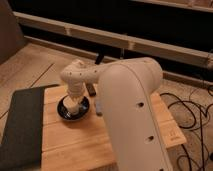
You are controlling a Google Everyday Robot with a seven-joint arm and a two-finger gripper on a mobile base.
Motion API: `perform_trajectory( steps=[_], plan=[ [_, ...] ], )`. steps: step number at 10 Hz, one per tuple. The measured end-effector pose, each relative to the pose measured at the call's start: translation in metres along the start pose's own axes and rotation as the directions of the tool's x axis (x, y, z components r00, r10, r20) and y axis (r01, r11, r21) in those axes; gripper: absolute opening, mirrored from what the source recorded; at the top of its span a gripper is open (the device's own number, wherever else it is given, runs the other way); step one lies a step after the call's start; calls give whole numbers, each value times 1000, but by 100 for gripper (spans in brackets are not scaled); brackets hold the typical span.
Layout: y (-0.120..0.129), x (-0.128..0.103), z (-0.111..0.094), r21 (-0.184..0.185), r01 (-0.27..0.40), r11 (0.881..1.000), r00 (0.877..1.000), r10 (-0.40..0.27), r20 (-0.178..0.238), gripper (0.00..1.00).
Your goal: Place the ceramic cup in the ceramic bowl
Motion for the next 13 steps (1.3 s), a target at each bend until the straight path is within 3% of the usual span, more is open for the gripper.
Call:
perform_trajectory(
  steps=[4, 9, 13],
  plan=[
    [2, 7, 6, -18, -5, 1000, 1000, 5, 0, 71],
    [13, 5, 2, -27, 24, 999, 1000, -23, 12, 72],
    [22, -4, -24, 0, 54, 999, 997, -54, 54, 72]
  ],
)
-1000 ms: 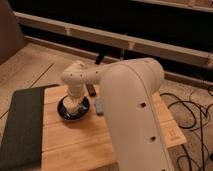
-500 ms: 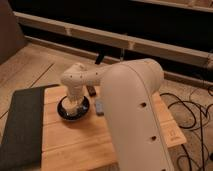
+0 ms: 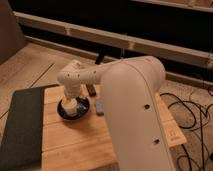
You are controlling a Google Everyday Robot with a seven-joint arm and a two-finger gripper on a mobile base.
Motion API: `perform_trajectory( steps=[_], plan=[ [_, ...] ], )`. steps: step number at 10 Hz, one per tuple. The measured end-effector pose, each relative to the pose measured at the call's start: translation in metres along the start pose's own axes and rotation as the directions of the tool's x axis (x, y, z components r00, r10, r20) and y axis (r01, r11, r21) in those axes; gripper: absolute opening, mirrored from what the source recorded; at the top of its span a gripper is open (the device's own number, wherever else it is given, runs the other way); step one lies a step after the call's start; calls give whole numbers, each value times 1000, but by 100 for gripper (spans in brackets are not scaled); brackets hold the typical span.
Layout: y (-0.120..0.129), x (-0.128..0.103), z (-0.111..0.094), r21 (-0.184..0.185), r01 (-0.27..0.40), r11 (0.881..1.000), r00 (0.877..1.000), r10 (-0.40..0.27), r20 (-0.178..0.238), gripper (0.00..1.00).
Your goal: Place the ceramic cup in the ceramic bowl
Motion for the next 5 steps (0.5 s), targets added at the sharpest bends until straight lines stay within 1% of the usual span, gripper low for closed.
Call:
perform_trajectory(
  steps=[2, 3, 4, 5],
  plan=[
    [15, -9, -30, 22, 36, 999, 998, -37, 48, 72],
    [23, -11, -41, 22, 52, 998, 997, -53, 64, 72],
    [39, -13, -55, 16, 83, 996, 992, -84, 89, 72],
    [58, -15, -69, 1, 117, 993, 986, -117, 118, 72]
  ],
)
